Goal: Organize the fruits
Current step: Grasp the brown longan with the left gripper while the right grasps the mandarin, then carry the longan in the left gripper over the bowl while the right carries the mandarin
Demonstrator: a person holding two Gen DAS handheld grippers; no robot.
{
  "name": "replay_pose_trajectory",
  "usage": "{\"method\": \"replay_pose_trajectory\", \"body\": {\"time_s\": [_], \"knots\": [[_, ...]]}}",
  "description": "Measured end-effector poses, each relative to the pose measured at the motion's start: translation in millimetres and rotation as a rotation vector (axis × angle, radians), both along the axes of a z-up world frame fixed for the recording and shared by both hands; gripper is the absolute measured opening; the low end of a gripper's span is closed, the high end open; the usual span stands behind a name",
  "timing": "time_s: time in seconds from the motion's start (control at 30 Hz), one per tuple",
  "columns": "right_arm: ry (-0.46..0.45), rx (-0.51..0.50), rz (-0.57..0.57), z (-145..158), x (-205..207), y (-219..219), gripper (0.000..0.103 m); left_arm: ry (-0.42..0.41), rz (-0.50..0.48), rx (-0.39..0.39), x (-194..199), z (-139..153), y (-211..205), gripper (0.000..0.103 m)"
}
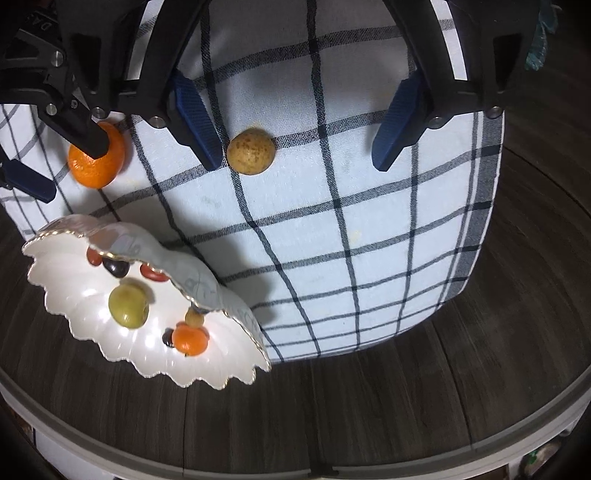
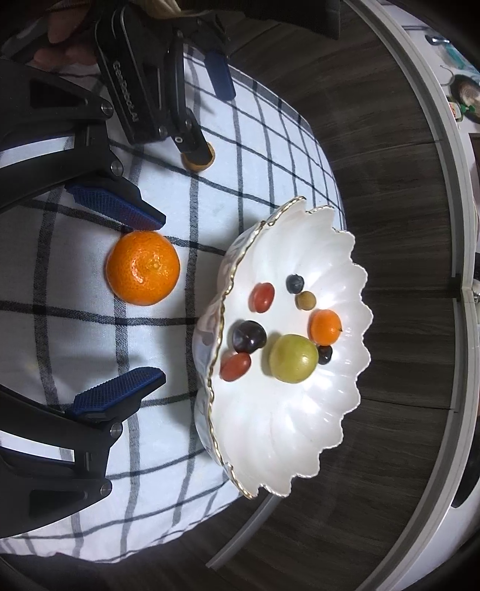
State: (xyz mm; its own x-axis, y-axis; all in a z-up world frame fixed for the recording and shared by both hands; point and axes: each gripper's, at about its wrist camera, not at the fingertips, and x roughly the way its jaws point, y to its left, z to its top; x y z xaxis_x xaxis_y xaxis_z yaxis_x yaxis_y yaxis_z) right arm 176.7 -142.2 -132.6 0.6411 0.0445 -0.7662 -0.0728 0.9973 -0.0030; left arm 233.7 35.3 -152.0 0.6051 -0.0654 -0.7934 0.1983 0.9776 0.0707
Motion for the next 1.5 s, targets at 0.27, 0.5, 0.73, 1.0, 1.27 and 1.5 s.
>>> {"method": "replay_pose_trajectory", "body": {"time_s": [0.27, 0.5, 0.73, 1.0, 1.27, 1.5], "knots": [[0.018, 0.025, 0.014, -9, 4, 1, 0.077, 0.033, -0.031, -0.005, 2, -11, -9, 0.063], [0.028, 0.053, 0.039, -15, 8, 5, 0.071, 0.030, -0.058, -0.031, -1, -10, -14, 0.041], [0.046, 0.069, 0.068, -18, 8, 8, 0.046, 0.034, -0.071, -0.036, -4, -10, -19, 0.028], [0.035, 0.074, 0.075, -13, 6, 9, 0.045, 0.037, -0.046, -0.043, -7, -5, -15, 0.028], [0.022, 0.079, 0.079, -4, 3, 9, 0.045, 0.021, -0.028, -0.049, -13, 9, -12, 0.028], [-0.001, 0.087, 0.080, 9, -2, 7, 0.045, -0.002, -0.025, -0.046, -20, 22, -12, 0.028]]}}
